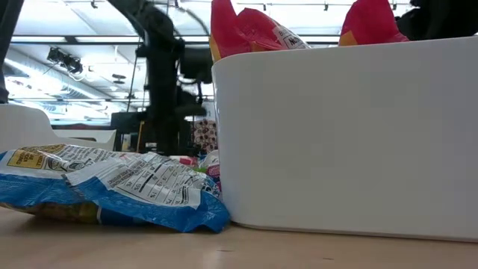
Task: Sort Maruchan noodles
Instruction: Put the red noodle pack into the bottom white bin
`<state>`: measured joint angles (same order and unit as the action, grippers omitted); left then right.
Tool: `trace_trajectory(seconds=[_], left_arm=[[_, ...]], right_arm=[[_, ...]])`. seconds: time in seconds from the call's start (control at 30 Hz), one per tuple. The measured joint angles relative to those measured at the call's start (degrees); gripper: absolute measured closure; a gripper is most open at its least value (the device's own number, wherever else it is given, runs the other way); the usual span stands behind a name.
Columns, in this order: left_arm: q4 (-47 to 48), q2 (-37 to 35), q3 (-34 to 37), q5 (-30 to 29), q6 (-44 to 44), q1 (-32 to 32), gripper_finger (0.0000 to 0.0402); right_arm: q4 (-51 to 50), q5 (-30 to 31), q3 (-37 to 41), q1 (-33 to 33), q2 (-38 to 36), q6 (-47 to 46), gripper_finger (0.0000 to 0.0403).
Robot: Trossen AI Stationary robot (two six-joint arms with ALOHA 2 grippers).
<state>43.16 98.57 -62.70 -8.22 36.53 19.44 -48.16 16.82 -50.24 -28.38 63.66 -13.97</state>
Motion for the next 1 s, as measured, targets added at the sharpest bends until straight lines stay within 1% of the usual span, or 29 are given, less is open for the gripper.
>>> trace_trajectory(seconds=[0.1,0.17,0.2,0.23,0.3,0.33,0.37,0.43,0.5,0.63,0.8,0.9,1.0], left_arm=[[2.2,-1.0,-1.6,-1.0,-5.4,-3.9,0.0386],[5.0,-1.1,-1.7,-4.1,-9.6,-5.5,0.0385],[6.8,-1.2,-1.7,-7.4,-11.8,-6.1,0.0385],[8.5,-1.2,-1.7,-11.9,-13.6,-6.6,0.0384],[10.2,-1.2,-1.7,-22.6,-17.4,-7.3,0.0384],[11.1,-1.2,-1.7,-26.7,-19.7,-7.7,0.0384],[11.3,-1.2,-1.7,-28.9,-22.3,-7.9,0.0382],[10.8,-1.2,-1.7,-29.3,-27.5,-8.1,0.0375],[11.3,-1.2,-1.7,-28.4,-31.8,-8.2,0.0358],[13.3,-1.1,-0.2,-28.0,-37.6,-7.9,0.0298],[15.3,-1.3,5.0,-28.3,-46.3,-7.2,0.0194],[11.9,-0.7,7.5,-30.9,-47.3,-6.7,0.0137],[6.0,-1.1,8.6,-33.8,-46.9,-6.3,0.01]], right_arm=[[0.4,0.0,0.0,1.3,0.0,0.7,0.03],[1.1,0.2,0.0,2.0,0.0,0.7,0.03],[1.4,0.7,0.0,2.2,0.0,0.7,0.03],[1.8,1.5,0.0,2.4,0.0,0.7,0.03],[2.0,3.0,0.0,2.4,0.0,0.9,0.03],[2.1,3.2,0.0,2.4,0.0,1.3,0.03],[2.1,3.2,0.0,2.4,0.0,1.6,0.0298],[2.8,3.2,0.0,2.4,0.0,1.7,0.0293],[3.6,3.2,0.0,2.4,0.0,1.7,0.0282],[4.6,4.1,0.0,2.4,0.0,2.1,0.025],[4.4,4.6,0.0,2.7,0.0,3.7,0.0215],[4.4,4.7,0.0,3.3,0.0,5.7,0.0205],[4.7,4.7,0.0,3.9,0.0,7.5,0.0201]])
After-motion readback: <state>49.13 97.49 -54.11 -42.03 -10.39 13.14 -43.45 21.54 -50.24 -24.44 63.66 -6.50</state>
